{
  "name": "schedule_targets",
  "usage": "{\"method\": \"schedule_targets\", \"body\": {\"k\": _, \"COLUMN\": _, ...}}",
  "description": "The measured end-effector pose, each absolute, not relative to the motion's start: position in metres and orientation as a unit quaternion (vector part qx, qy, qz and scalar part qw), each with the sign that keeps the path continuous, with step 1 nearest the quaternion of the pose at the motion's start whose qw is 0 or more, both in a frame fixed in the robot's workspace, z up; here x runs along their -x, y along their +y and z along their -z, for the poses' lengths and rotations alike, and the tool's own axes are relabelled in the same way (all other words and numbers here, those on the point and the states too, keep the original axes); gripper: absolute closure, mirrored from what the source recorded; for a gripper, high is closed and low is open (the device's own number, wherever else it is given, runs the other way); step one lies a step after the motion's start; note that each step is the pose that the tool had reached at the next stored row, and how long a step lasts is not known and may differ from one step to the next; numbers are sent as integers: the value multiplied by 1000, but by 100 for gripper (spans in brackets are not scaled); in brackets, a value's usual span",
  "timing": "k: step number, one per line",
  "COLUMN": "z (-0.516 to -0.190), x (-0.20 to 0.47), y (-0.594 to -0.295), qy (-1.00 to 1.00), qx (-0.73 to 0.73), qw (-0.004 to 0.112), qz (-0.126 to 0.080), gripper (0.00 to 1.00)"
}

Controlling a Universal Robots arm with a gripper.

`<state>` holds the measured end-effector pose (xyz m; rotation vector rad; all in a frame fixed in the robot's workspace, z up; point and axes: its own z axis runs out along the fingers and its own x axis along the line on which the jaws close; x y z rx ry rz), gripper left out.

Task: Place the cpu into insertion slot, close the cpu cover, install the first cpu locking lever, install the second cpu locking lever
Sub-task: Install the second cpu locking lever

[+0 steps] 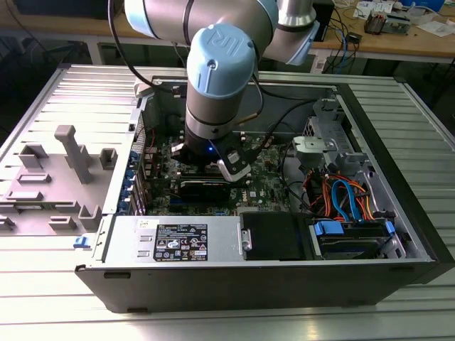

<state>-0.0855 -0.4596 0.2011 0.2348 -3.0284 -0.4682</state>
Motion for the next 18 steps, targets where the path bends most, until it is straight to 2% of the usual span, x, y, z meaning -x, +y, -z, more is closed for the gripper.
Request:
{"method": "schedule_targets", "body": {"k": 8, "z": -197, "x": 88, "y": -460, "qy": -983, "qx": -77, "qw": 32, "qz": 165, "gripper": 89}}
{"method": "schedule_targets", "body": {"k": 18, "z": -193, "x": 89, "y": -461, "qy": -984, "qx": -77, "qw": 30, "qz": 160, "gripper": 89}}
